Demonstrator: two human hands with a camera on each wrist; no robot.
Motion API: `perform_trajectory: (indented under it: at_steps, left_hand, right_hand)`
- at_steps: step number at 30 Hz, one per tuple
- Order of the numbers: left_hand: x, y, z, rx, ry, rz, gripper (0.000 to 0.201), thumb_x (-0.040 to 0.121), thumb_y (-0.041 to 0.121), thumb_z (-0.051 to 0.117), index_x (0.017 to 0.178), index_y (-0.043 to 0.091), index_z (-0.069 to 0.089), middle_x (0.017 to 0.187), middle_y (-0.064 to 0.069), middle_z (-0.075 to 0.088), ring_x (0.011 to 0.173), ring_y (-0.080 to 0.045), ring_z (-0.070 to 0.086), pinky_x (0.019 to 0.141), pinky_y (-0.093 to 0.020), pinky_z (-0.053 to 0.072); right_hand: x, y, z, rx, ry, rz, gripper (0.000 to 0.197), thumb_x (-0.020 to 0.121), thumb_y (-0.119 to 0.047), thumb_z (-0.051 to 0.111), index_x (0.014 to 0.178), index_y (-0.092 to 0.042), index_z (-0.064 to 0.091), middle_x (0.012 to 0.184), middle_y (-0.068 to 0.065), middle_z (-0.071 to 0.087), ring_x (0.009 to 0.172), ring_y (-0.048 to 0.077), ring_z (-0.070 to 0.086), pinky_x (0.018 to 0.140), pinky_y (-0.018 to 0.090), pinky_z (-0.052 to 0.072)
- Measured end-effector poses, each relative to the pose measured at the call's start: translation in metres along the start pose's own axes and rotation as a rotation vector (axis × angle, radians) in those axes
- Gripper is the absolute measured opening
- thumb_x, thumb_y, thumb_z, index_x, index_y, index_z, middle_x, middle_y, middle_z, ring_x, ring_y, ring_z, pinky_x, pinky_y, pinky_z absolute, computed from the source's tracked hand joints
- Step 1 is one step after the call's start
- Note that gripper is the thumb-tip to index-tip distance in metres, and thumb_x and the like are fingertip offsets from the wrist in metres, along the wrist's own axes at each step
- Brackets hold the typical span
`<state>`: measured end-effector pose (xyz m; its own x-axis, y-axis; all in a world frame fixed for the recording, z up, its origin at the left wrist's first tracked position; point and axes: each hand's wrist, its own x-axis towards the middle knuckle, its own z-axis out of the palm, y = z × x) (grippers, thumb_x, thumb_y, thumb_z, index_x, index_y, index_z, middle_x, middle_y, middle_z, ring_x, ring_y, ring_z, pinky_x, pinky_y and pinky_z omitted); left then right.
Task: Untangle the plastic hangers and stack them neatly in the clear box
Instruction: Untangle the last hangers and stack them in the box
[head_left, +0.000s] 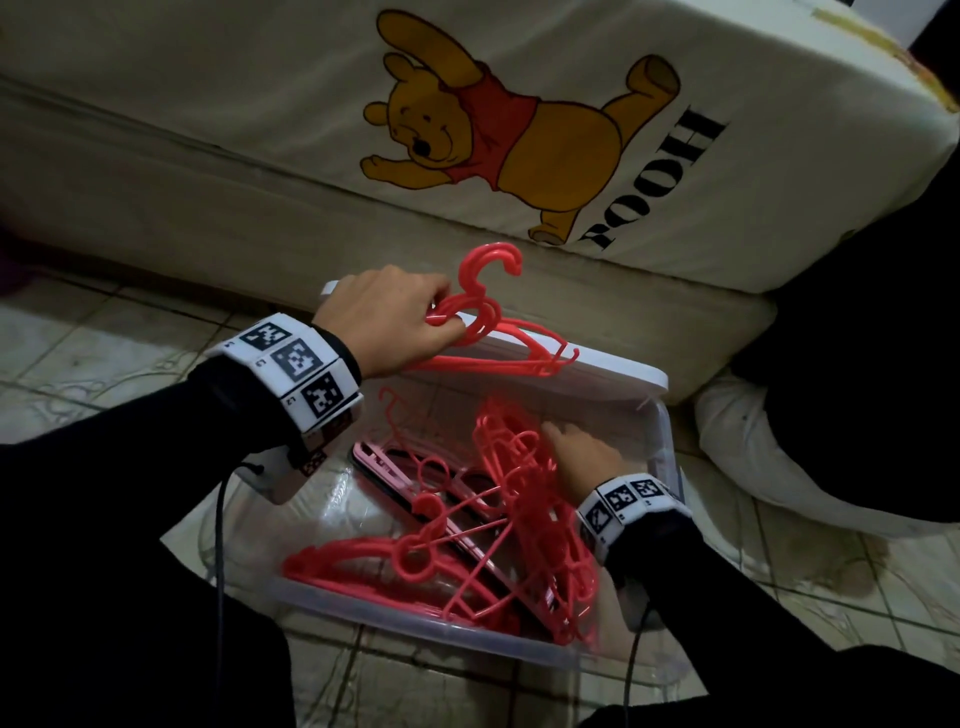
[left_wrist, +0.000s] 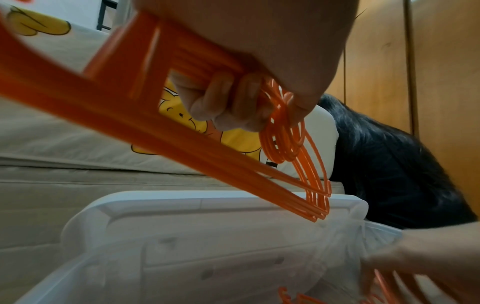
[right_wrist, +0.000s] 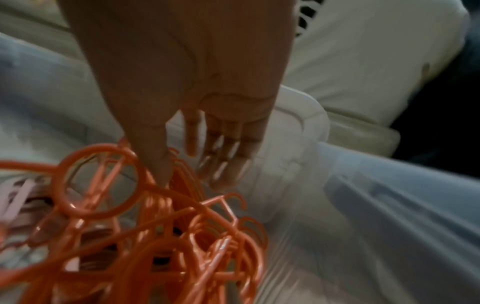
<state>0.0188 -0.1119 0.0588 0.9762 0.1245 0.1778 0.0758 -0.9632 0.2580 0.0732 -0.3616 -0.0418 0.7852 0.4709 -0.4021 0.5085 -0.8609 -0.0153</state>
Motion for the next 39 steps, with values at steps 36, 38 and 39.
perform_trajectory:
  at_steps: [36, 38, 39]
  left_hand:
    - [-0.004, -0.001, -0.005, 0.019, -0.099, 0.140, 0.046, 0.071, 0.072, 0.037, 0.077, 0.029, 0.050, 0.071, 0.006, 0.057, 0.072, -0.025, 0.057, 0.061, -0.031, 0.035]
    - [-0.003, 0.000, -0.005, -0.007, -0.101, 0.148, 0.040, 0.072, 0.068, 0.041, 0.076, 0.030, 0.049, 0.068, 0.009, 0.053, 0.073, -0.024, 0.057, 0.060, -0.030, 0.034]
    - [-0.003, 0.000, -0.006, -0.022, -0.098, 0.141, 0.039, 0.072, 0.068, 0.042, 0.077, 0.030, 0.049, 0.066, 0.010, 0.051, 0.072, -0.024, 0.055, 0.060, -0.031, 0.035]
  right_hand:
    - [-0.024, -0.005, -0.028, 0.023, -0.017, -0.099, 0.028, 0.088, -0.035, 0.052, 0.112, -0.023, 0.060, 0.108, 0.013, 0.065, 0.098, 0.032, 0.063, 0.076, 0.034, 0.046]
    - [-0.023, -0.003, -0.032, 0.050, 0.006, -0.086, 0.026, 0.086, -0.035, 0.055, 0.108, -0.023, 0.061, 0.103, 0.013, 0.066, 0.095, 0.032, 0.063, 0.075, 0.033, 0.047]
    - [-0.023, -0.003, -0.035, 0.061, 0.027, -0.077, 0.025, 0.084, -0.033, 0.056, 0.105, -0.022, 0.062, 0.101, 0.012, 0.066, 0.093, 0.032, 0.064, 0.075, 0.033, 0.047]
